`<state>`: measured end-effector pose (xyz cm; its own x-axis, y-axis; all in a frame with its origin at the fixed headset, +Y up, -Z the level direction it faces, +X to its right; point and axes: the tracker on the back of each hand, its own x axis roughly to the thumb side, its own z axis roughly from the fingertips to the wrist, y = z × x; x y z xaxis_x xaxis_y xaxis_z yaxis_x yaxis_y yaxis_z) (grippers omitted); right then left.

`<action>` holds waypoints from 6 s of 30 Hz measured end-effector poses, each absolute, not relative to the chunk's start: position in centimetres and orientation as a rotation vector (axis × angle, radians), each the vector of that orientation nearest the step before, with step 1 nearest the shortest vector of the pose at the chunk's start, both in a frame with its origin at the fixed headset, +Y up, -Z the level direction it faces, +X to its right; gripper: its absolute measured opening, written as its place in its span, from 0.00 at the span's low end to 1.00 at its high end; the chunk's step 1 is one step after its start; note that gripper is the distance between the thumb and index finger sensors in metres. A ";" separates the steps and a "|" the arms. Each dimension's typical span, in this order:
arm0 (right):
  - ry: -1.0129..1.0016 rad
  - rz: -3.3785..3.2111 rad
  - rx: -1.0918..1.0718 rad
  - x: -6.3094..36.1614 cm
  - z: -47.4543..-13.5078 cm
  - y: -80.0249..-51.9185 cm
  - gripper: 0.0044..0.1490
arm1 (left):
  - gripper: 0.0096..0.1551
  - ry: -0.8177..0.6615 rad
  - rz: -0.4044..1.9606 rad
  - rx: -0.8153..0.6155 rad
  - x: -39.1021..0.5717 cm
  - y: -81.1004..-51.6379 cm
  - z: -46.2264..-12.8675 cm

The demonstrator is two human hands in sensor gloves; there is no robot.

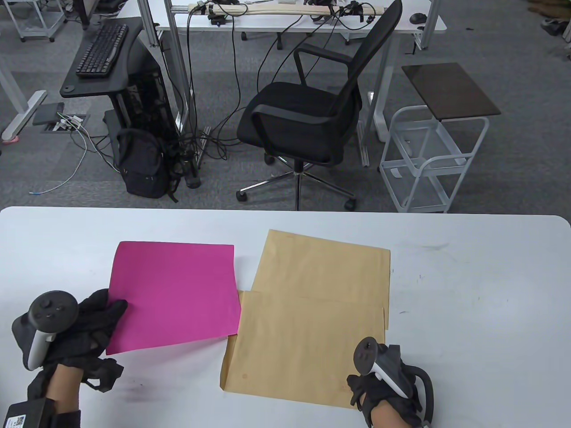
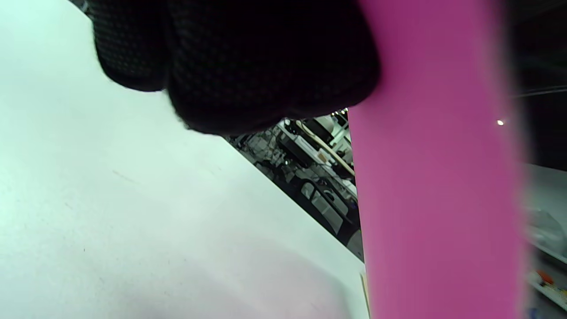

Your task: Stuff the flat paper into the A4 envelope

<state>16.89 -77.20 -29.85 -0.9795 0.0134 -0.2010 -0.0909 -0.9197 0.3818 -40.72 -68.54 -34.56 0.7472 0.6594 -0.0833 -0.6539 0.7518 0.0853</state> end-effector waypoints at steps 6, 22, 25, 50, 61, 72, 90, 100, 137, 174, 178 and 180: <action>0.624 3.013 -0.313 16.8 -29.8 -77.2 0.47 | 0.23 0.086 0.724 -0.025 -41.3 -69.2 -34.9; 0.630 3.010 -0.313 16.8 -29.9 -77.2 0.47 | 0.24 0.066 0.753 -0.254 -43.1 -71.0 -35.3; 0.630 3.010 -0.313 16.8 -29.9 -77.2 0.47 | 0.24 0.069 0.755 -0.277 -43.2 -71.2 -35.3; 0.630 3.010 -0.313 16.8 -29.9 -77.2 0.48 | 0.24 0.066 0.765 -0.330 -42.0 -72.3 -35.6; 0.630 3.010 -0.313 16.8 -29.9 -77.2 0.48 | 0.25 0.058 0.766 -0.342 -40.9 -72.8 -35.9; 0.630 3.010 -0.313 16.8 -29.9 -77.2 0.48 | 0.25 0.049 0.739 -0.367 -38.9 -73.7 -36.4; 0.644 2.999 -0.300 16.8 -29.8 -77.3 0.48 | 0.25 0.019 0.702 -0.368 -36.3 -74.3 -36.5; 0.646 2.998 -0.298 16.8 -29.8 -77.3 0.48 | 0.26 -0.018 0.637 -0.398 -33.9 -74.8 -36.6; 0.640 2.975 -0.321 16.9 -29.8 -77.3 0.47 | 0.26 0.004 0.547 -0.416 -28.2 -77.0 -36.8; 0.641 2.952 -0.342 17.6 -29.9 -77.3 0.47 | 0.23 -0.041 0.599 -0.449 -26.8 -78.1 -37.9; 0.645 2.950 -0.338 17.6 -29.9 -77.3 0.47 | 0.23 -0.049 0.588 -0.435 -27.0 -78.1 -38.0; 0.645 2.947 -0.331 17.6 -29.9 -77.3 0.47 | 0.23 -0.053 0.602 -0.424 -27.0 -78.1 -37.9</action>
